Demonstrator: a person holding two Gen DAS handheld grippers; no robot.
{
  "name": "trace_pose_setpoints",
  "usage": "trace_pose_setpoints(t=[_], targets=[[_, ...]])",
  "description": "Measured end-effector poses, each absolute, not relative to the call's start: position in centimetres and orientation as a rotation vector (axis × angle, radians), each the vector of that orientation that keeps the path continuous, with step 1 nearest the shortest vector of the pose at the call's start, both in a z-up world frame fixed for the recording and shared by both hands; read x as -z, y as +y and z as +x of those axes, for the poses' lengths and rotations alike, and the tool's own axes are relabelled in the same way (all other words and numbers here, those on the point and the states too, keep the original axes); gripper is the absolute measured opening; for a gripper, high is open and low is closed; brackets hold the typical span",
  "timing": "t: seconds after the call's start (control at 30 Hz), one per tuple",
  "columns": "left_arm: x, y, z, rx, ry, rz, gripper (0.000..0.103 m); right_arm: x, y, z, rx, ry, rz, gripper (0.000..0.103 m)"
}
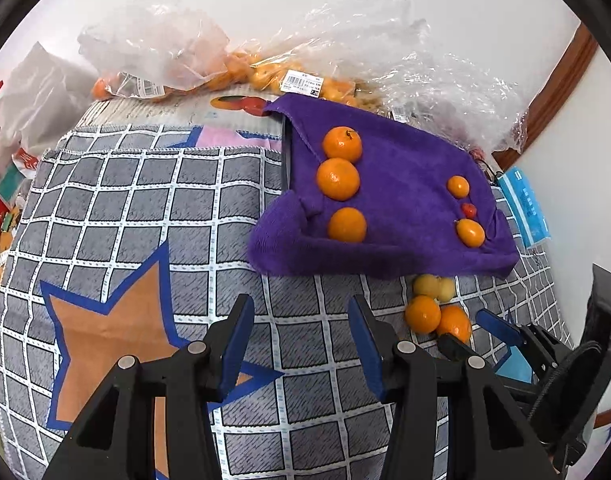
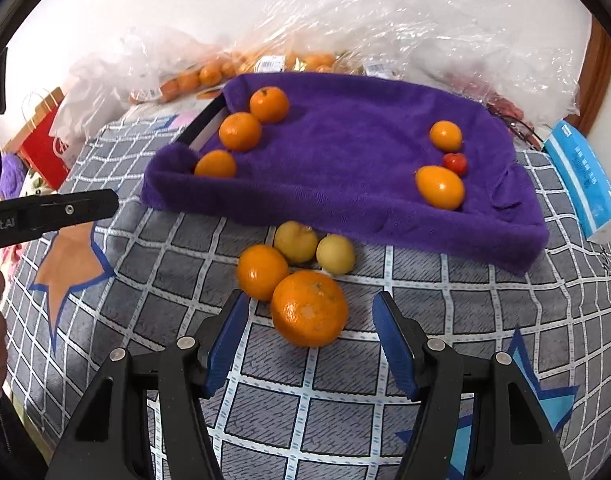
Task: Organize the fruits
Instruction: 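Move both open tools back toward the loose fruit beside the towel, then grasp a large mandarin with the right tool while the left tool grasps an orange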
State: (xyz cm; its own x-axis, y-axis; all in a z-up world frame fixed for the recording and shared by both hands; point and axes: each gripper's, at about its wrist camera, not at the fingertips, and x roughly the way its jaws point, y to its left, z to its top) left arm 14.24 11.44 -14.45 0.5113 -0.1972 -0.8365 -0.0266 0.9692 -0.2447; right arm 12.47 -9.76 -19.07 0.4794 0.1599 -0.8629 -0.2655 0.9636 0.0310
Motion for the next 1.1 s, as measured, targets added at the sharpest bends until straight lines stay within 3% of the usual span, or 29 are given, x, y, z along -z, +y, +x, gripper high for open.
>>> trace_pose_setpoints(t=[0.07, 0.13, 1.1], targets=[[14.5, 11.3, 14.1, 0.104, 1.034, -0.238, 0.047, 19.5, -9.8, 12.5, -0.259, 1.048, -0.115, 0.057], [14.6, 11.2, 14.1, 0.108, 1.035, -0.239, 0.047, 19.7, -10.0, 12.6, -0.267, 1.059, -0.105, 0.042], [16.6, 0.6, 15.2, 0.271, 1.109, -0.127, 0.046, 16.0, -20.5, 10.3, -0.083, 0.949, -0.032, 0.042]])
